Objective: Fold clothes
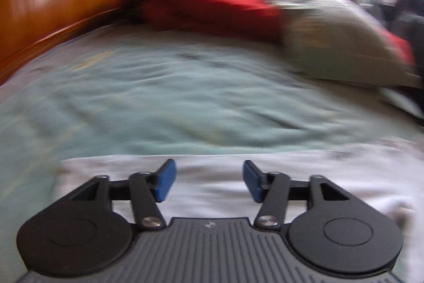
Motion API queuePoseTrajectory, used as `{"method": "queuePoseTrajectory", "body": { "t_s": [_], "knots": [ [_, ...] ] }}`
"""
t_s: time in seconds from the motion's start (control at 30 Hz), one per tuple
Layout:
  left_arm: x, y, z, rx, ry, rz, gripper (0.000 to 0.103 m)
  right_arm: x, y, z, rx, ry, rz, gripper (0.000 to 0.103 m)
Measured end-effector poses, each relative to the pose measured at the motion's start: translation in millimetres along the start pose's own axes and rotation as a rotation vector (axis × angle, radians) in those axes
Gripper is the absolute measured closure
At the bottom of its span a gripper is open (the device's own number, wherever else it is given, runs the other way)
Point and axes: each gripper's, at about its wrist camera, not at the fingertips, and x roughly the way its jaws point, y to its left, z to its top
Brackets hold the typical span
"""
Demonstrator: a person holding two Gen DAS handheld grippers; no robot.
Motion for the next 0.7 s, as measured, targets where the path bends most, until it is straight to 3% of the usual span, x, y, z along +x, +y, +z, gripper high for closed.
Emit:
{"method": "queuePoseTrajectory", "body": {
  "t_s": [0.07, 0.17, 0.27, 0.33, 0.4, 0.47, 0.53, 0.63, 0.7],
  "knots": [
    [-5, -34, 0, 0.068, -0.006, -0.112, 0.031, 1, 3, -1, -0.018, -0.001, -0.009, 0.0],
    [-6, -86, -4, 0.182, -0.007, -0.249, 0.031, 1, 4, -2, -0.034, -0.002, -0.012, 0.0],
    [10, -118, -19, 0.269, 0.019, -0.256, 0.031, 0, 3, -2, -0.036, -0.003, -0.008, 0.0],
    [21, -118, -27, 0.27, 0.062, -0.234, 0.031, -1, 3, -3, -0.038, -0.004, -0.005, 0.0],
    [15, -107, -35, 0.279, 0.042, -0.233, 0.03, -1, 2, -4, -0.042, -0.006, 0.002, 0.0],
    [4, -99, -41, 0.33, 0.047, -0.179, 0.022, -1, 0, -4, -0.043, -0.009, 0.012, 0.0],
    [0, -90, -42, 0.345, 0.054, -0.128, 0.021, 0, -1, -5, -0.04, -0.014, 0.019, 0.0],
    [-8, -88, -31, 0.297, 0.059, -0.131, 0.024, 2, -1, -6, -0.045, -0.021, 0.022, 0.0],
    [-15, -102, -23, 0.297, 0.011, -0.183, 0.024, 2, 0, -8, -0.057, -0.025, 0.019, 0.0]
  ]
}}
